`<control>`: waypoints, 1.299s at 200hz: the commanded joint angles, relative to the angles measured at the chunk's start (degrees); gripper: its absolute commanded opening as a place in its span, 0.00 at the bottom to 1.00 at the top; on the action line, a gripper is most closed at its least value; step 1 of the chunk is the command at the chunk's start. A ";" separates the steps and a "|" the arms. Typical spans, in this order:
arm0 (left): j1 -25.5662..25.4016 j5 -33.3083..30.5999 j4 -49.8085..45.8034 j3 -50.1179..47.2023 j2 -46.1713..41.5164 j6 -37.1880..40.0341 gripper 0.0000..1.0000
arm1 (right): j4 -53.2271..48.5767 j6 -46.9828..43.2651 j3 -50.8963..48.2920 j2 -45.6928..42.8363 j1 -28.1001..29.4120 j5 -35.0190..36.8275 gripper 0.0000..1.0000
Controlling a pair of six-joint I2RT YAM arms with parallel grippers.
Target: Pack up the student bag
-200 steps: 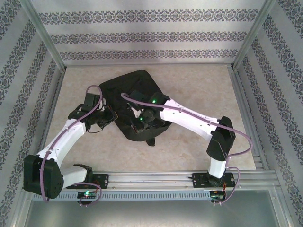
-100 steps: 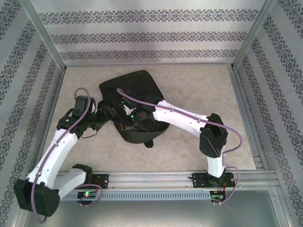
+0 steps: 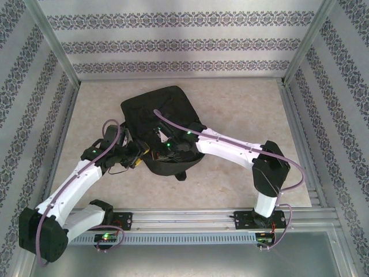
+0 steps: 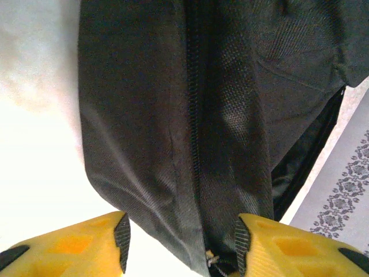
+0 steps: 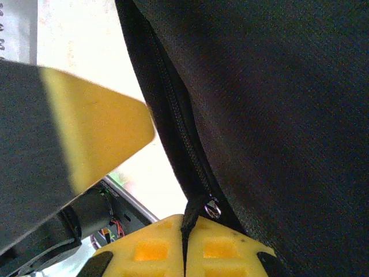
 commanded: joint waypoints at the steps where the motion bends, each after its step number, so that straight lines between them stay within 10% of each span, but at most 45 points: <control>1: -1.83 -0.82 5.18 -0.84 1.85 -2.86 0.48 | 1.91 0.70 -1.00 -1.66 -0.25 -0.71 0.00; 29: -2.35 -1.04 6.63 -0.78 4.27 -1.52 0.35 | 0.27 -0.36 -0.42 -1.16 -0.15 -0.49 0.00; 58: -1.79 -2.29 2.99 0.00 5.09 2.81 0.00 | -7.27 -2.38 2.83 -0.42 0.61 2.53 0.00; 194: 9.45 -0.35 -7.75 2.72 3.11 17.96 0.00 | -28.09 -17.58 3.88 -3.57 4.92 13.10 0.00; 260: 9.08 -1.15 -10.52 5.39 3.69 24.55 0.00 | -27.56 -19.48 8.35 -3.75 -0.07 3.78 0.00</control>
